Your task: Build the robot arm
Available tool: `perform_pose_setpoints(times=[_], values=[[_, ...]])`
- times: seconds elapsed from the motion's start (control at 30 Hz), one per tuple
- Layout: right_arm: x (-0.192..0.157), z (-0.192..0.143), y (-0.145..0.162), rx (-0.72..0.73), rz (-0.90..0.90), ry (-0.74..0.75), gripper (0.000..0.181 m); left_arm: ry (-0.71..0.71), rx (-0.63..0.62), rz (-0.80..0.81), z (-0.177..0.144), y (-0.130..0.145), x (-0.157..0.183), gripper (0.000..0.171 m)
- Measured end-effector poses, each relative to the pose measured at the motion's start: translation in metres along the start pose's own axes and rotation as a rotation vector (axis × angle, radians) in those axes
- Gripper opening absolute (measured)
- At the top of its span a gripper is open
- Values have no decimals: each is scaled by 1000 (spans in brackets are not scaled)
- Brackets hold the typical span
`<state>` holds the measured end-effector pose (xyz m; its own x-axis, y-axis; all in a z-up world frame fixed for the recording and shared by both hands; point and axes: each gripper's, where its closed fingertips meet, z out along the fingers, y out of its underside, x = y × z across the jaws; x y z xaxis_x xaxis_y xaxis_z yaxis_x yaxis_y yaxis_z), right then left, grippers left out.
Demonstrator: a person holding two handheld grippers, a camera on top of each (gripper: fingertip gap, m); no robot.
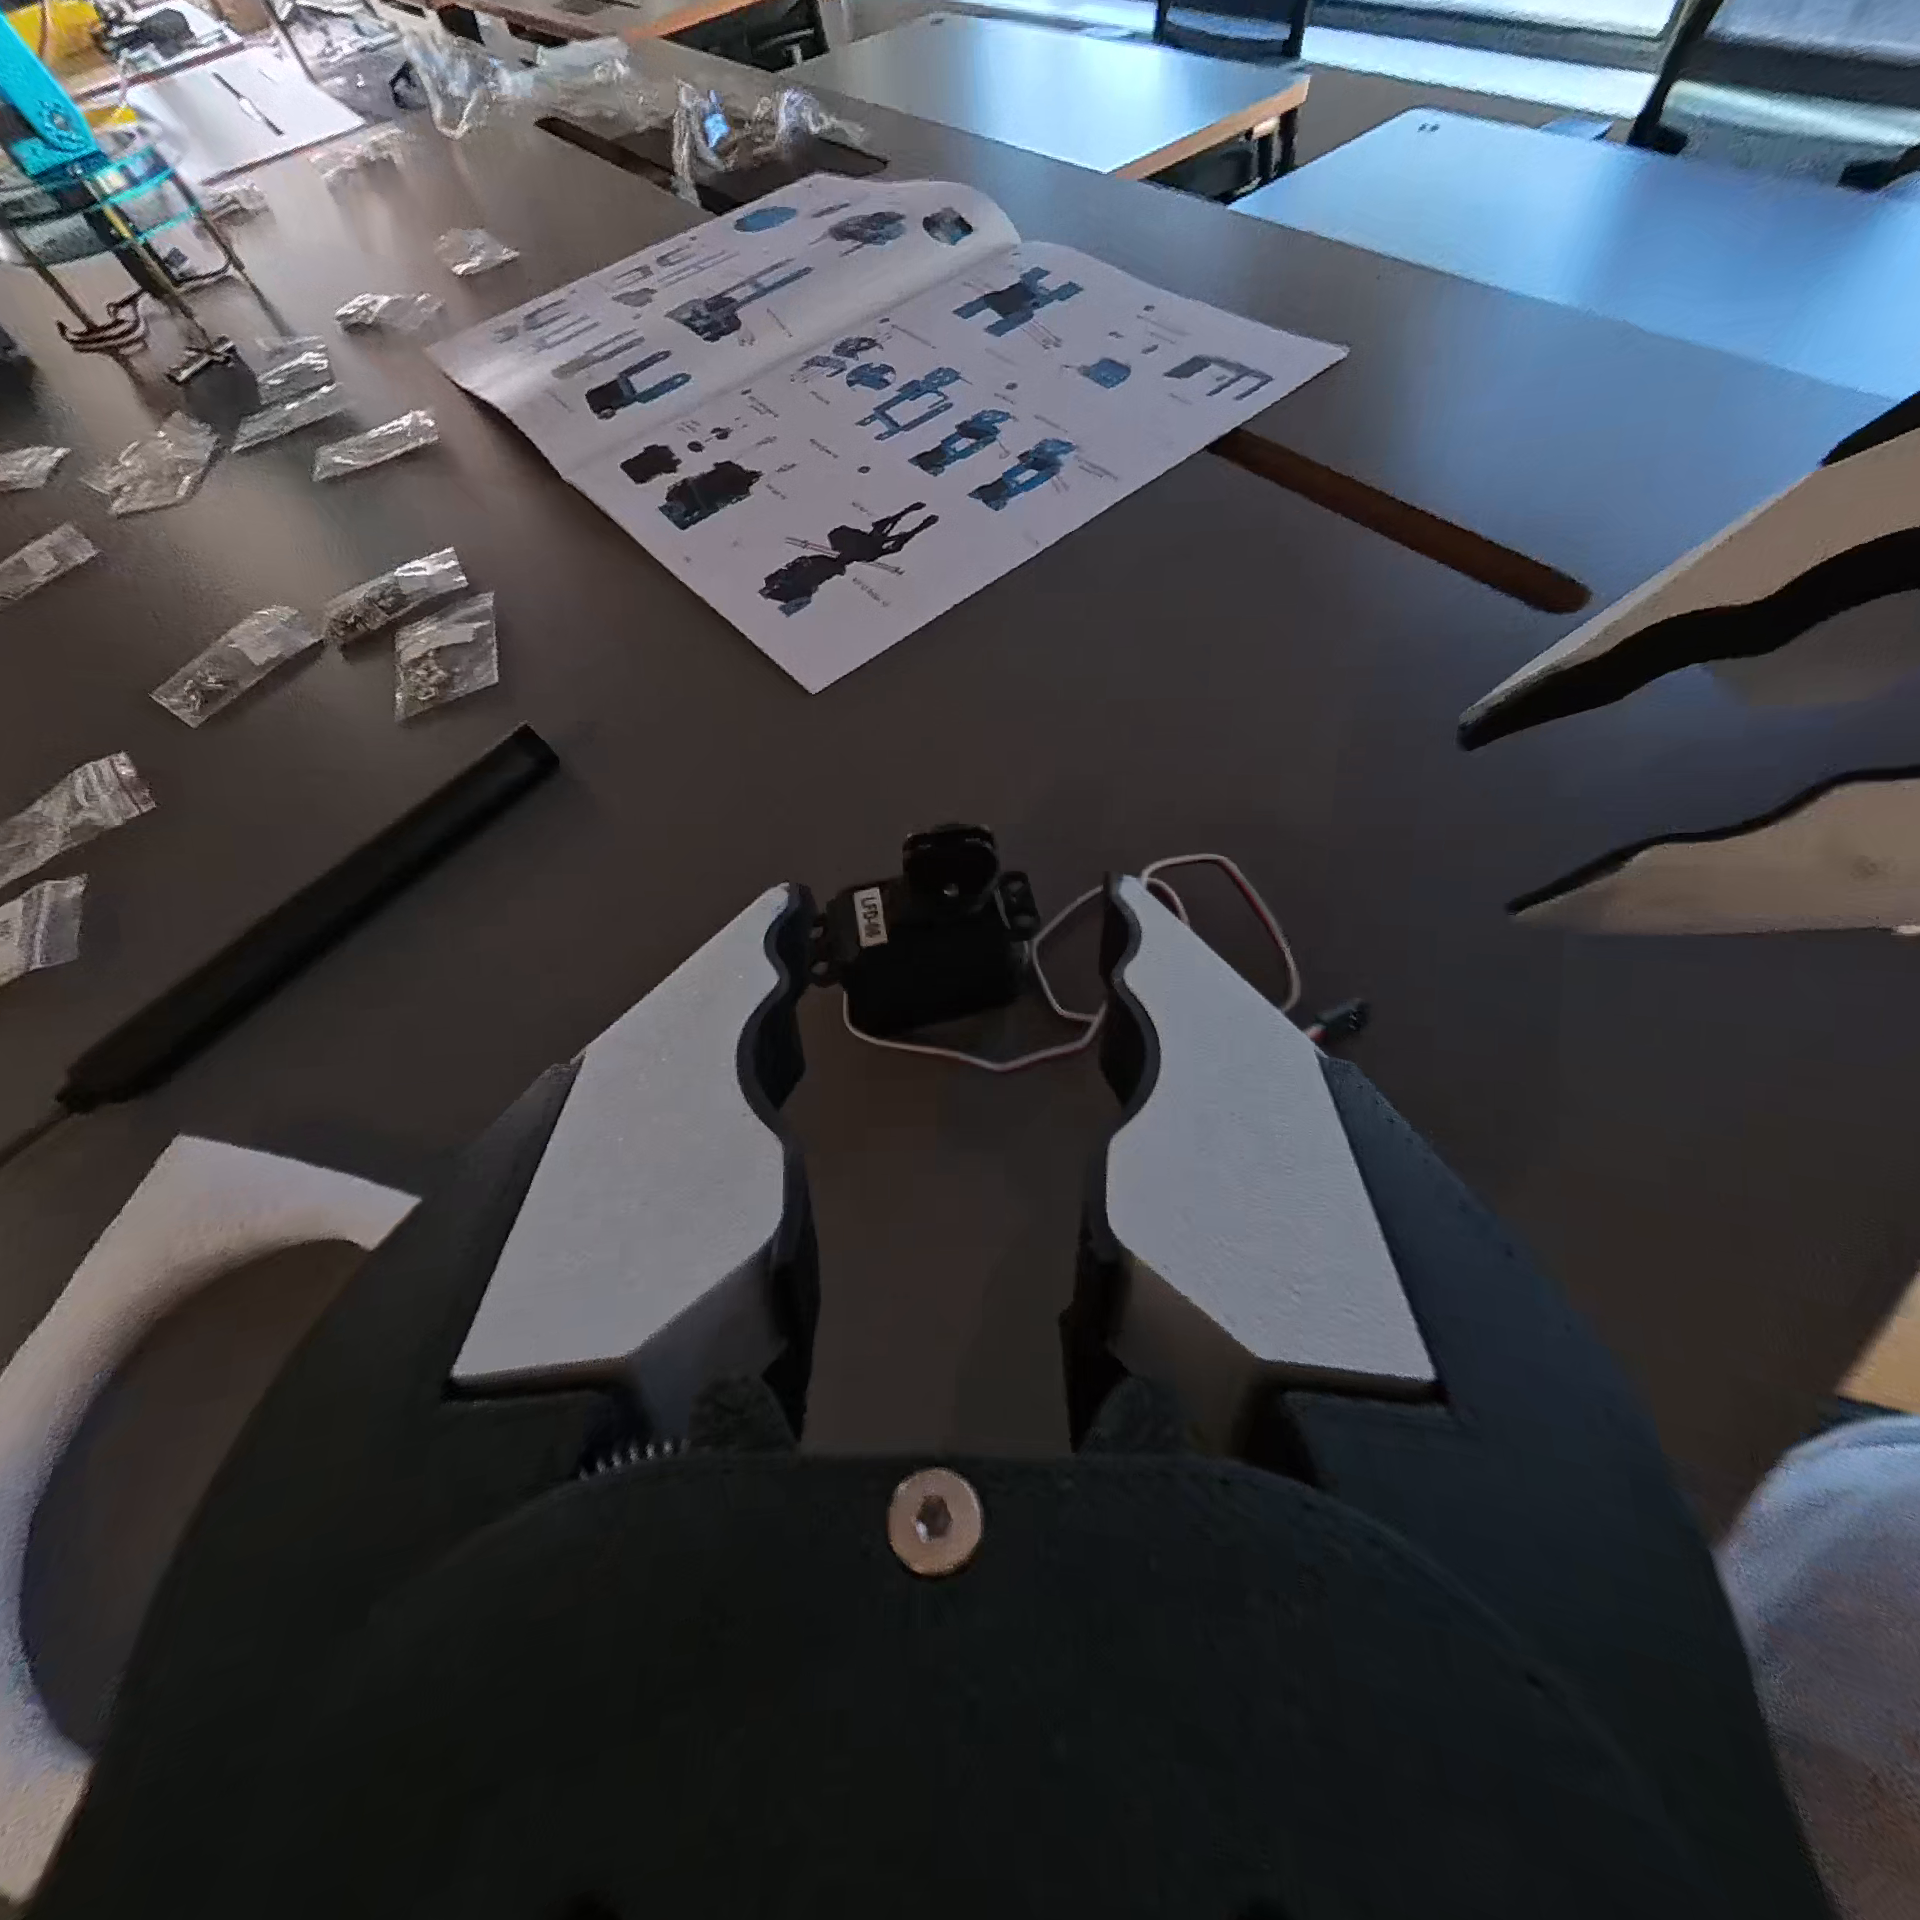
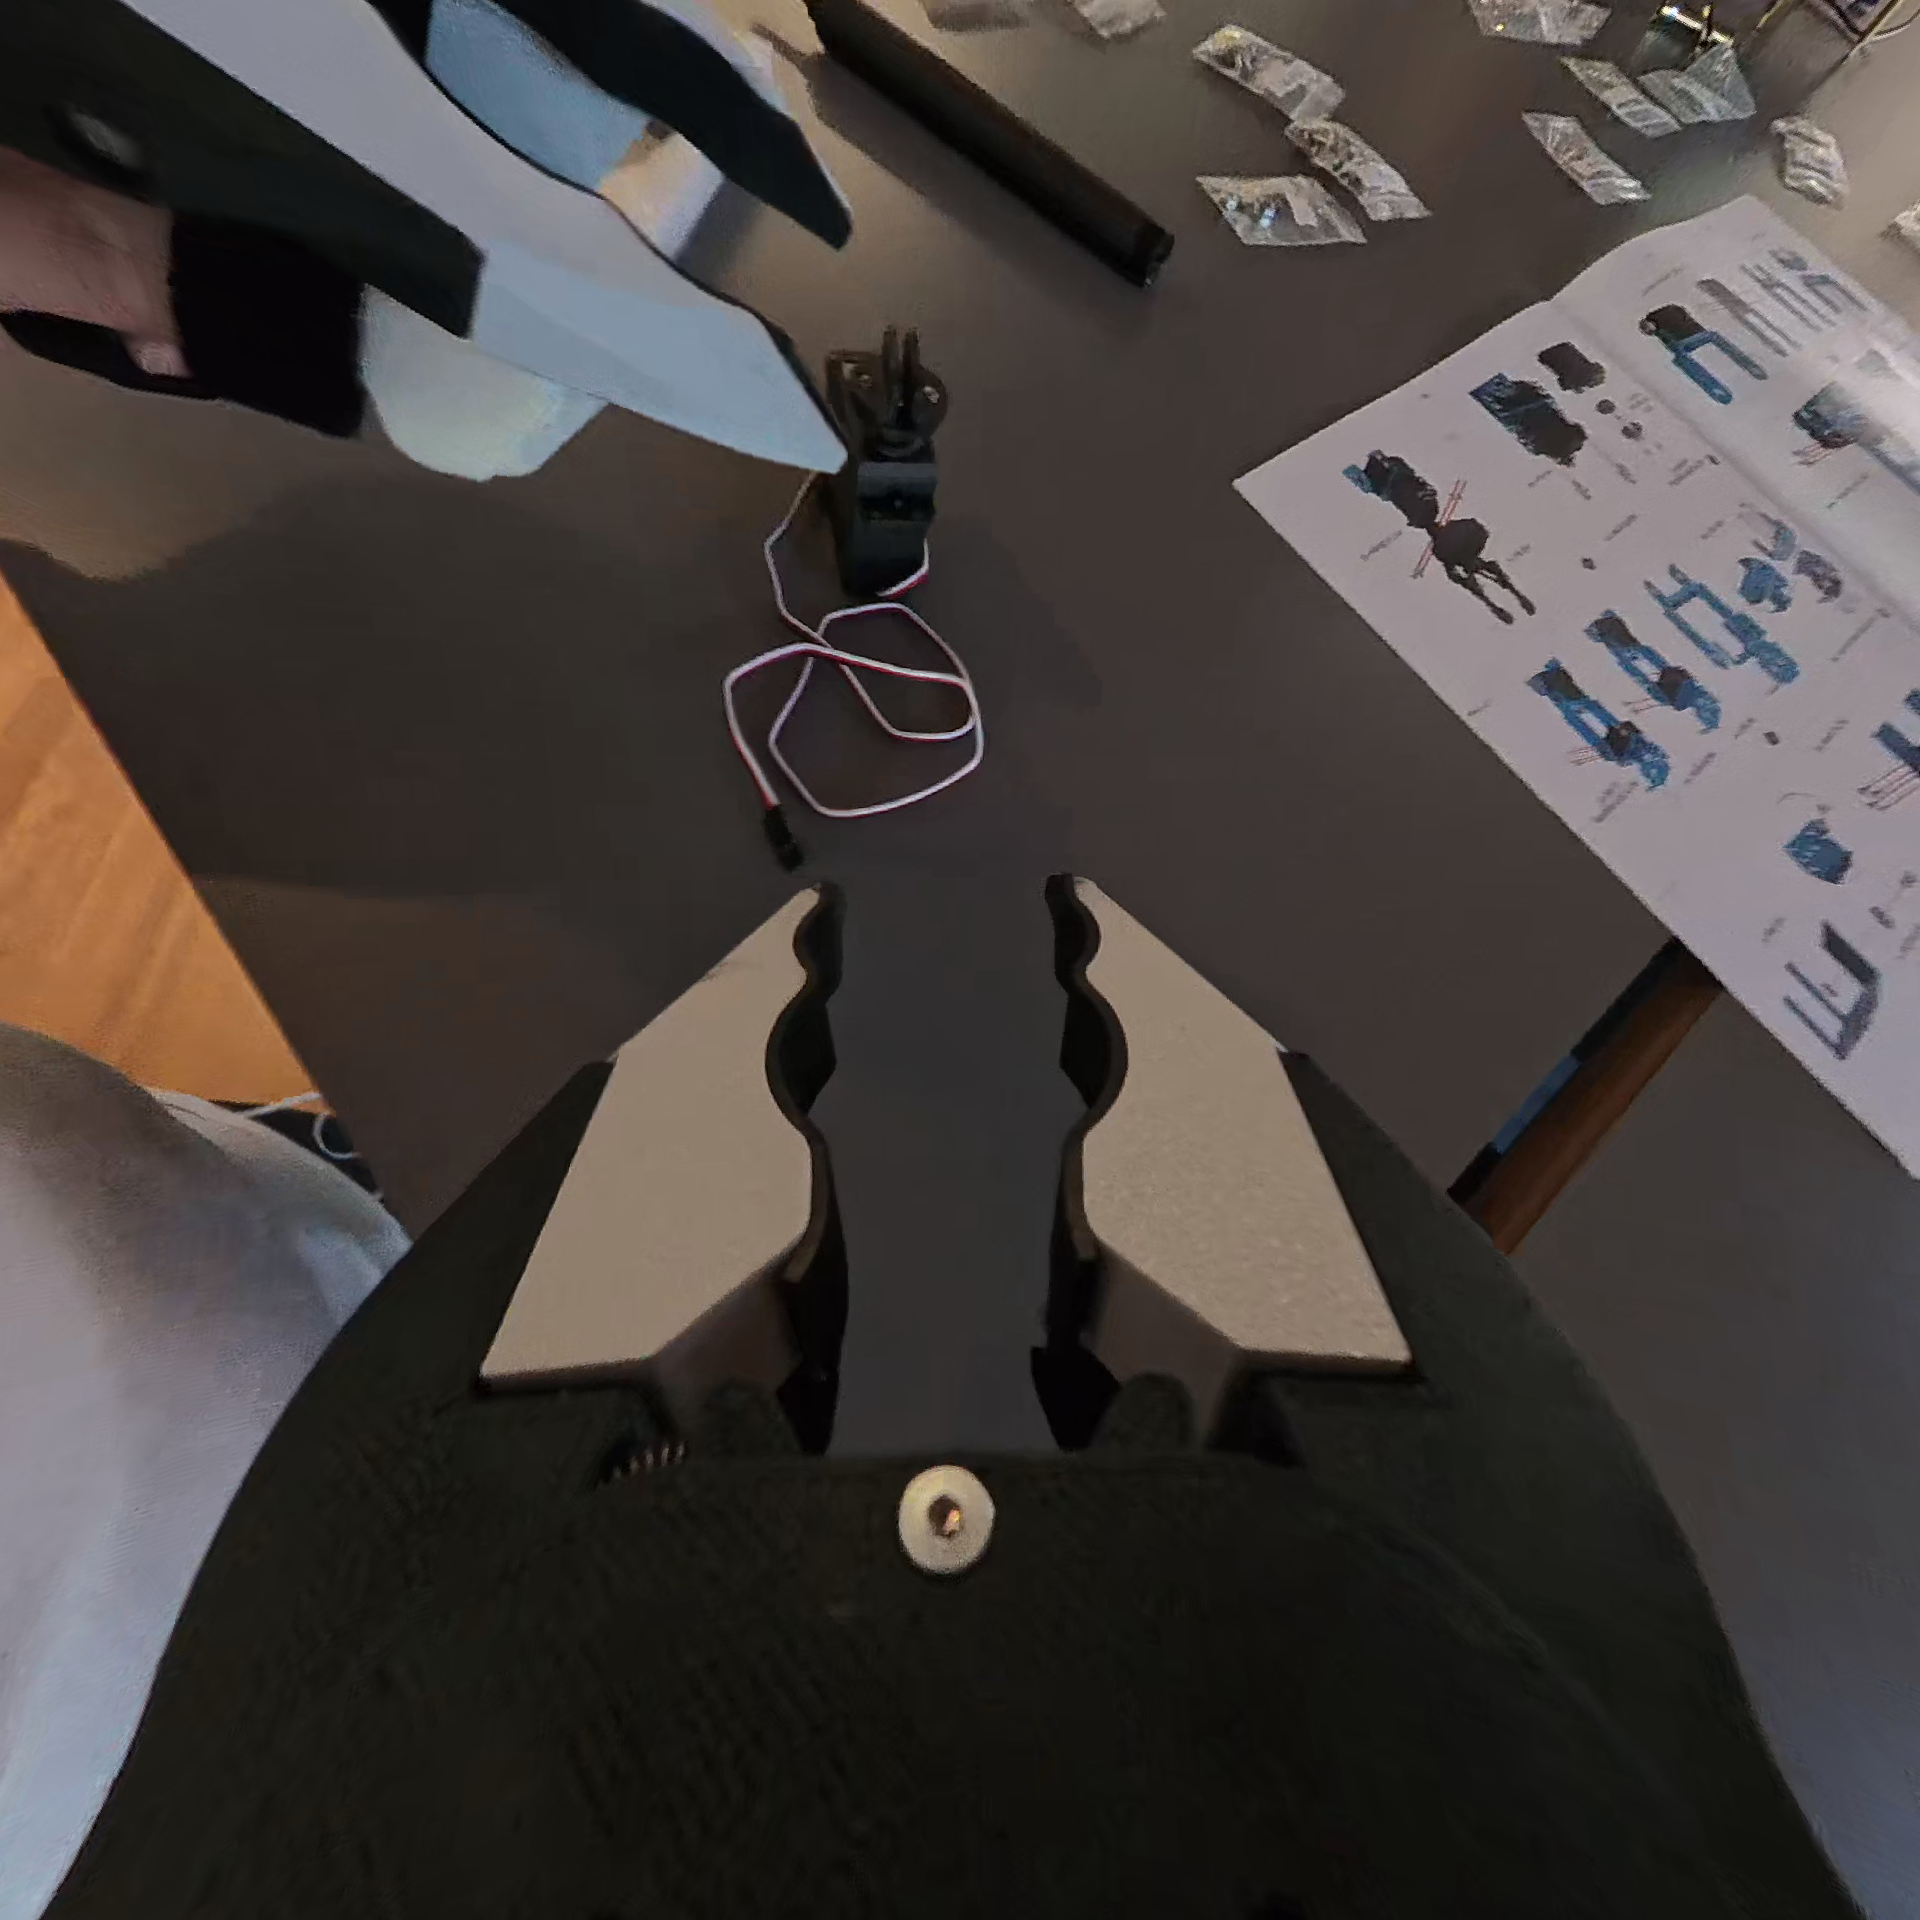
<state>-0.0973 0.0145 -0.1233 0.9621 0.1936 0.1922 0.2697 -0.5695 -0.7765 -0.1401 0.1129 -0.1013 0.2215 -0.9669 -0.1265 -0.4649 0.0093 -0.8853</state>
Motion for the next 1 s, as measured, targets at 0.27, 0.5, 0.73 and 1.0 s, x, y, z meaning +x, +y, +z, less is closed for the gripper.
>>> perform_pose_setpoints(times=[0.27,0.5,0.73,1.0], values=[[13,9,9,-34,-33,-68,41,-42,-21,-4,21,8,0,24],[20,20,7,-28,-104,-131,41,-117,-8,54,24,8,-9,21],[18,34,-20,74,-212,-291,40,61,17,64,24,8,-8,21],[4,69,-78,225,-414,-591,34,-19,20,63,15,8,-16,31]])
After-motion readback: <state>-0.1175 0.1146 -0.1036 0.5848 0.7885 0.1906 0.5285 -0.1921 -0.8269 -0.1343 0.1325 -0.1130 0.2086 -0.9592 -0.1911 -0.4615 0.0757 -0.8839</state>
